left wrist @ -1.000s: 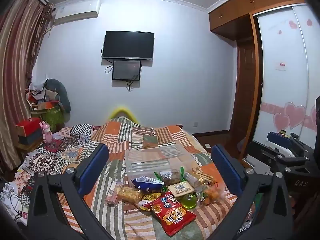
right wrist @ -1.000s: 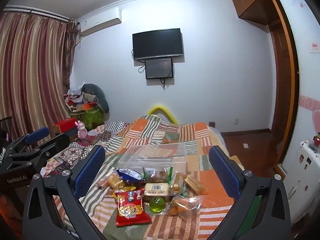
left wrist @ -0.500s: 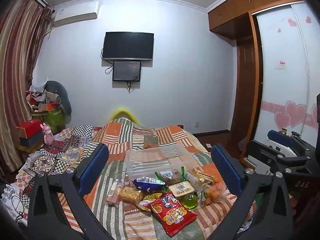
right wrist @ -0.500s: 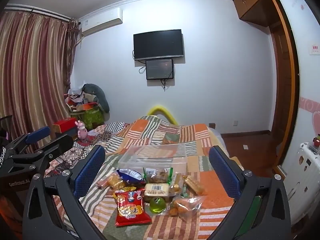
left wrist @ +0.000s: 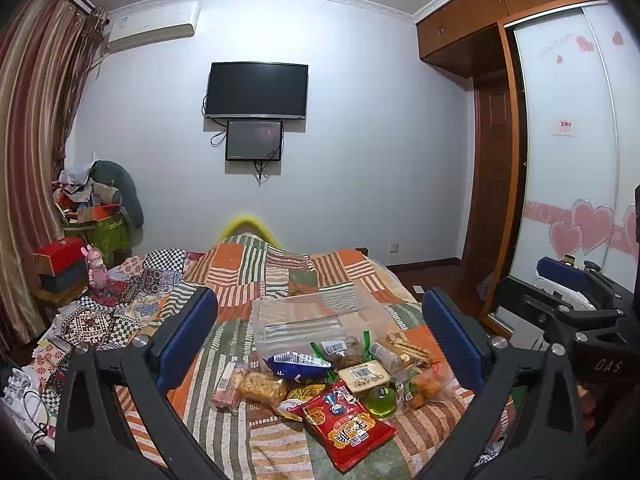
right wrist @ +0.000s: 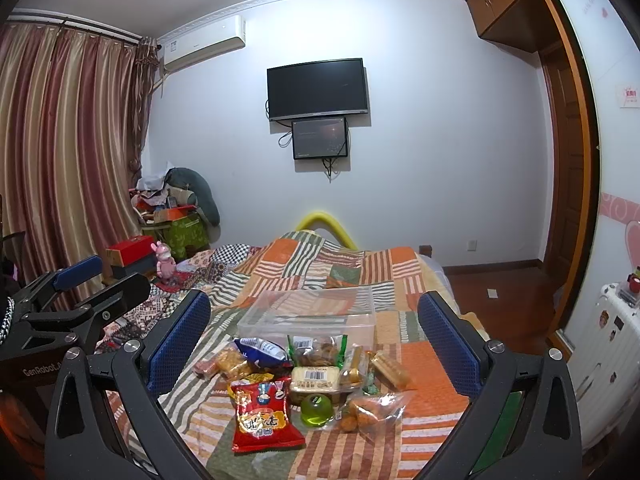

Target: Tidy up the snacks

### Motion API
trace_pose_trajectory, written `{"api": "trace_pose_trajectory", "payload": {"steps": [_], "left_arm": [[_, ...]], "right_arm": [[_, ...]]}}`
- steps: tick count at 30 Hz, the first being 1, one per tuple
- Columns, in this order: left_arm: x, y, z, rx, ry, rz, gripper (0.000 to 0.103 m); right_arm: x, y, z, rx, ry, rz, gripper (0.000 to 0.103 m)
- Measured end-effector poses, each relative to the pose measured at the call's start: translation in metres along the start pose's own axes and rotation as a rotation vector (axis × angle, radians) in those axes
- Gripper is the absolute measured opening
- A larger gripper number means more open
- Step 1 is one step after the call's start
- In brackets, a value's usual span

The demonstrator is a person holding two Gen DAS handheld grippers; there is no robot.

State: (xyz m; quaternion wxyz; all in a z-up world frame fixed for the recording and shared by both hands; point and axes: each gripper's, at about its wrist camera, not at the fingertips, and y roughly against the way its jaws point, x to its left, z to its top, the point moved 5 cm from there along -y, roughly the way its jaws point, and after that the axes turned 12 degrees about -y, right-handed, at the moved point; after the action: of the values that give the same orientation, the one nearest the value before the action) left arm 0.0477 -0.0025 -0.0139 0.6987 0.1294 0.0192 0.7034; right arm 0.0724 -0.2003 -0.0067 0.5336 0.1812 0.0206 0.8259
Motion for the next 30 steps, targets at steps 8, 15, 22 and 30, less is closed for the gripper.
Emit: {"api": "trace_pose_trajectory", "payload": {"steps": [8, 15, 22, 30], "left_arm": [[-0.001, -0.001, -0.0015, 0.0, -0.002, -0.002, 0.103], [-0.0013, -0.0014, -0.0012, 0.002, 0.001, -0.001, 0.103], [-0.0012, -0.0018, -0.0004, 0.004, 0.003, -0.001, 0.103], [-0.0021, -0.0008, 0.0007, 0.003, 0.005, -0.007, 0.103]], "right_arm": [[0.0009, 0.0, 0.0003, -0.002, -0.003, -0.004, 0.103], [0.0004, 0.0, 0.0004, 0.001, -0.006, -0.003, 0.103], [0.0005, 0.0001, 0.0001, 0.001, -0.007, -0.002, 0.103], [0.0021, 0.0015, 0.0023, -0.004, -0.006, 0.001, 0.103]]}}
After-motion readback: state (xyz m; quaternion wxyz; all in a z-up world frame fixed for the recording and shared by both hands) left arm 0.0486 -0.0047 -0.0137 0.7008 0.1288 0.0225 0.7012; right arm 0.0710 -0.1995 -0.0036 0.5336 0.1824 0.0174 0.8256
